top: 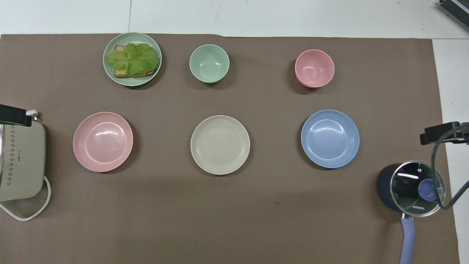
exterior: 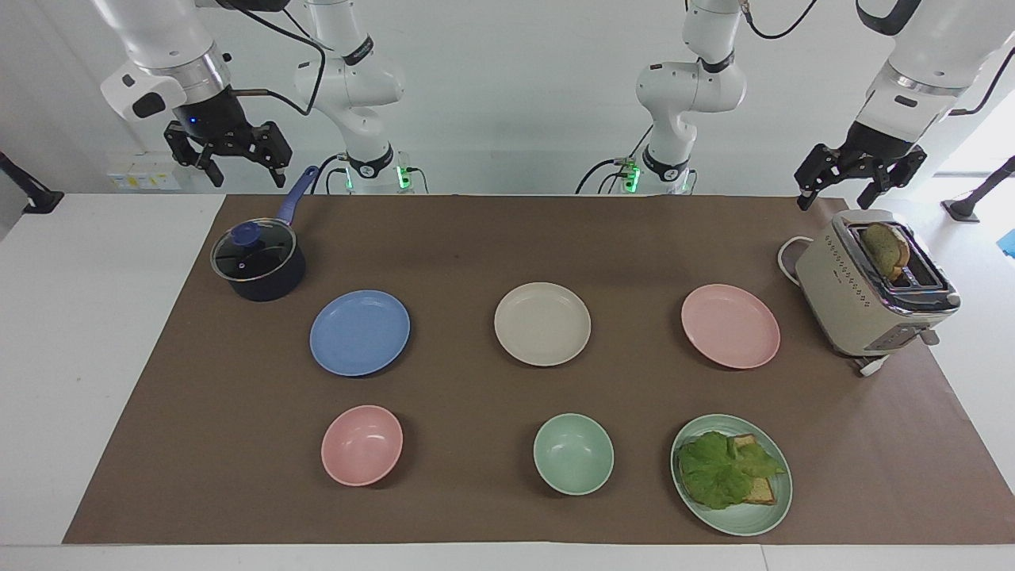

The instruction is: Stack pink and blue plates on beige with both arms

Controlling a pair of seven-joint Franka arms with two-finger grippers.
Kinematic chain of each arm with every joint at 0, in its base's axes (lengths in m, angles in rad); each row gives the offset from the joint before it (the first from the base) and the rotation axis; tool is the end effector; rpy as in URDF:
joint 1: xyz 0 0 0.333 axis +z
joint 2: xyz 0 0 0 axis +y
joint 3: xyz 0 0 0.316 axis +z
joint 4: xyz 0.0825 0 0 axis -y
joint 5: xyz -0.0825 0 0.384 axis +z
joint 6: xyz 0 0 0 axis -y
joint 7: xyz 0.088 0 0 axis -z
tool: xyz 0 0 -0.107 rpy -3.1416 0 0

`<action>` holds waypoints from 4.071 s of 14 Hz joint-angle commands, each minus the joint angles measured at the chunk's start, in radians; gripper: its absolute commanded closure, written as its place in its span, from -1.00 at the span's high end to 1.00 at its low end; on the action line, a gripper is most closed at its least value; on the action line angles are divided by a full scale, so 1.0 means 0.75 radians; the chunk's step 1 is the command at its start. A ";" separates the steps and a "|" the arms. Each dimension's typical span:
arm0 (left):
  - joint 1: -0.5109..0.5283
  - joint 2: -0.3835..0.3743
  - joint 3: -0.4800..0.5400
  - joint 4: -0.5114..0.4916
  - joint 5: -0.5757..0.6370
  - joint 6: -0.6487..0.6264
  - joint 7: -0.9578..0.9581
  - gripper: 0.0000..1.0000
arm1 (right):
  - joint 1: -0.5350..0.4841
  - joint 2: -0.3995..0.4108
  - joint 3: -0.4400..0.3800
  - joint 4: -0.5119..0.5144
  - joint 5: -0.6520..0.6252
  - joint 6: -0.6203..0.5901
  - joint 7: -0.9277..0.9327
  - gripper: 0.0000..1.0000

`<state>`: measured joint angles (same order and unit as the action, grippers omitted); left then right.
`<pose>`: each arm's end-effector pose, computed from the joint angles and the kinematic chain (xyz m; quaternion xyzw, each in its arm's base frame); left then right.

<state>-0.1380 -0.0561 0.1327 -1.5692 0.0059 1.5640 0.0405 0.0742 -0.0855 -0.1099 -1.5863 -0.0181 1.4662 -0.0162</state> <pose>0.5368 0.0001 0.6550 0.9994 -0.0228 0.0252 0.0003 0.5164 -0.0233 0.6538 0.9998 -0.0103 -0.0177 0.0039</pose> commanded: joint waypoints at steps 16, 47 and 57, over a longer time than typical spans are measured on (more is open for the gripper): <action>0.125 0.085 -0.003 -0.550 0.015 0.665 0.028 1.00 | -0.009 -0.029 0.001 -0.026 0.022 0.004 -0.017 1.00; 0.125 0.406 -0.023 -0.360 -0.128 0.429 0.056 -1.00 | -0.009 -0.027 -0.017 -0.026 0.008 0.007 -0.013 1.00; 0.104 0.200 -0.142 -0.387 -0.560 0.297 0.036 -1.00 | -0.013 -0.021 -0.093 -0.024 -0.007 0.019 -0.011 1.00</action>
<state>-0.0455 0.1181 0.0589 -1.8310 -0.3647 1.7872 0.0726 0.0817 -0.0855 -0.1942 -1.5863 -0.0204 1.4673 -0.0162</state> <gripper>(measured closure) 0.912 0.000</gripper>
